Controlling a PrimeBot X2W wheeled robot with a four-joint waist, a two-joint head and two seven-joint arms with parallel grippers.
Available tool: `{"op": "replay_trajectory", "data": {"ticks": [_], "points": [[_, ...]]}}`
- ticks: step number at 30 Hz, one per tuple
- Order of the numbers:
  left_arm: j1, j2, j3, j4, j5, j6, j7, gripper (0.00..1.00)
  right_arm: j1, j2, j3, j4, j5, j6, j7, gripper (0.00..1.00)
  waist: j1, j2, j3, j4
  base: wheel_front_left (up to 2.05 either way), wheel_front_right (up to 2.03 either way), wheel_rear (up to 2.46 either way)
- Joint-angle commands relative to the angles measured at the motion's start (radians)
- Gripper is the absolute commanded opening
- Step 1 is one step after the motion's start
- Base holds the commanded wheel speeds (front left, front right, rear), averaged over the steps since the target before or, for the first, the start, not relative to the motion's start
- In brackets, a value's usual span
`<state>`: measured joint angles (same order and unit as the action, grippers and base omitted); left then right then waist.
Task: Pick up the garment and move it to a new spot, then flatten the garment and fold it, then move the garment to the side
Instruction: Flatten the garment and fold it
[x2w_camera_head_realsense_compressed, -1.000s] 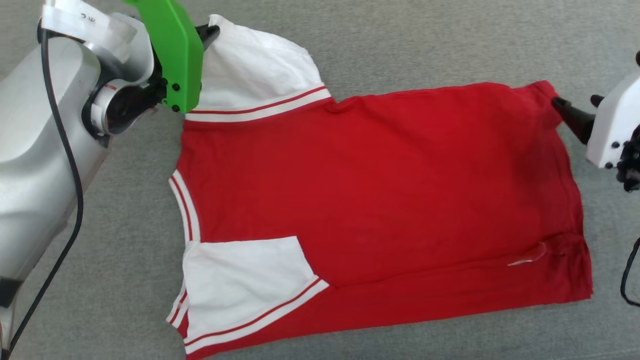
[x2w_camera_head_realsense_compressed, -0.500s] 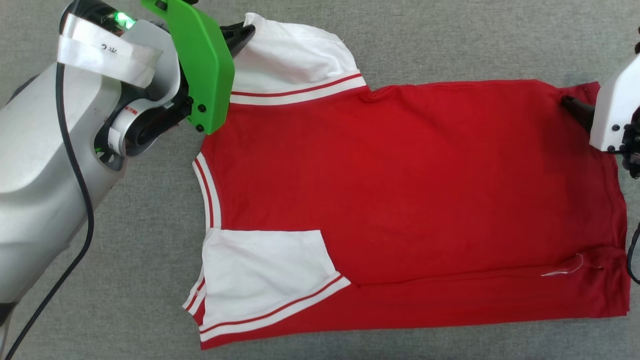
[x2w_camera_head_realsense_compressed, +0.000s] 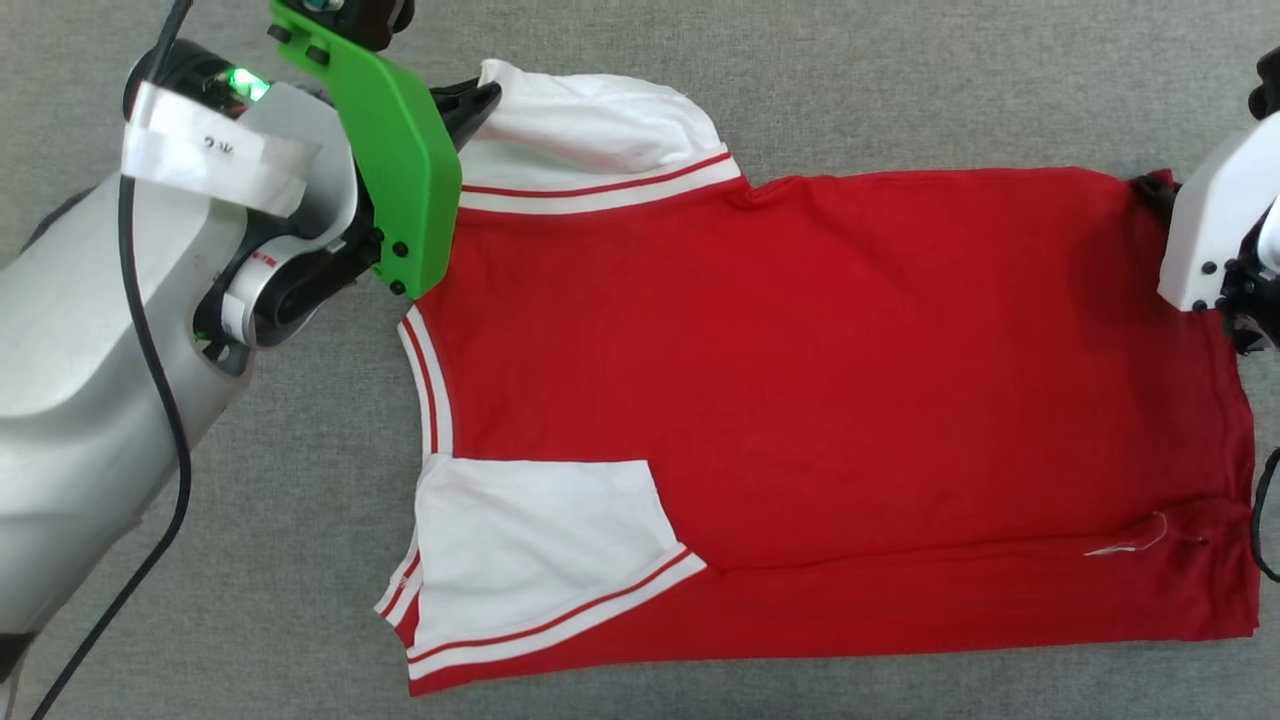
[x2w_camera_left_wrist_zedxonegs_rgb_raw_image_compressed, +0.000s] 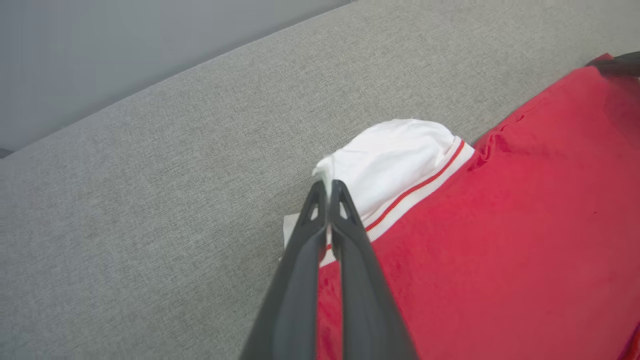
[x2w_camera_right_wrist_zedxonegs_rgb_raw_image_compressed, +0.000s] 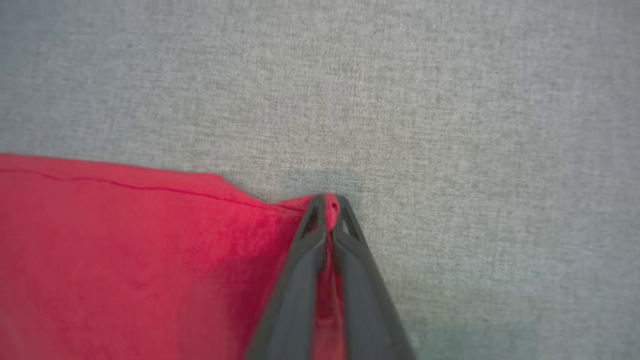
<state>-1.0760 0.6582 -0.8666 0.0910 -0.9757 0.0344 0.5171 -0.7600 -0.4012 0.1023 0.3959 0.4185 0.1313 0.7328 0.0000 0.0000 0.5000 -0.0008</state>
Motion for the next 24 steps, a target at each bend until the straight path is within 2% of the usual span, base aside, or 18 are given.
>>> {"op": "replay_trajectory", "data": {"ticks": [1, 13, 24], "points": [[0.022, 0.002, 0.006, 0.006, -0.005, 0.009, -0.015, 0.00, 0.018, 0.007, 0.001, 0.024, 0.007, -0.001, -0.027, 0.00, 0.0000, 0.0000, -0.019, -0.002, 0.00, 0.00, 0.00], [0.127, 0.009, 0.036, 0.017, -0.046, 0.029, -0.113, 0.00, 0.081, -0.003, -0.053, 0.067, 0.069, -0.001, -0.256, 0.00, 0.0000, 0.0000, -0.123, -0.003, 0.00, 0.00, 0.00], [0.265, 0.022, 0.045, -0.021, -0.081, 0.057, -0.196, 0.00, 0.204, -0.017, -0.069, 0.019, 0.155, -0.001, -0.360, 0.00, 0.0000, 0.0000, -0.237, 0.020, 0.00, 0.00, 0.00]]}}
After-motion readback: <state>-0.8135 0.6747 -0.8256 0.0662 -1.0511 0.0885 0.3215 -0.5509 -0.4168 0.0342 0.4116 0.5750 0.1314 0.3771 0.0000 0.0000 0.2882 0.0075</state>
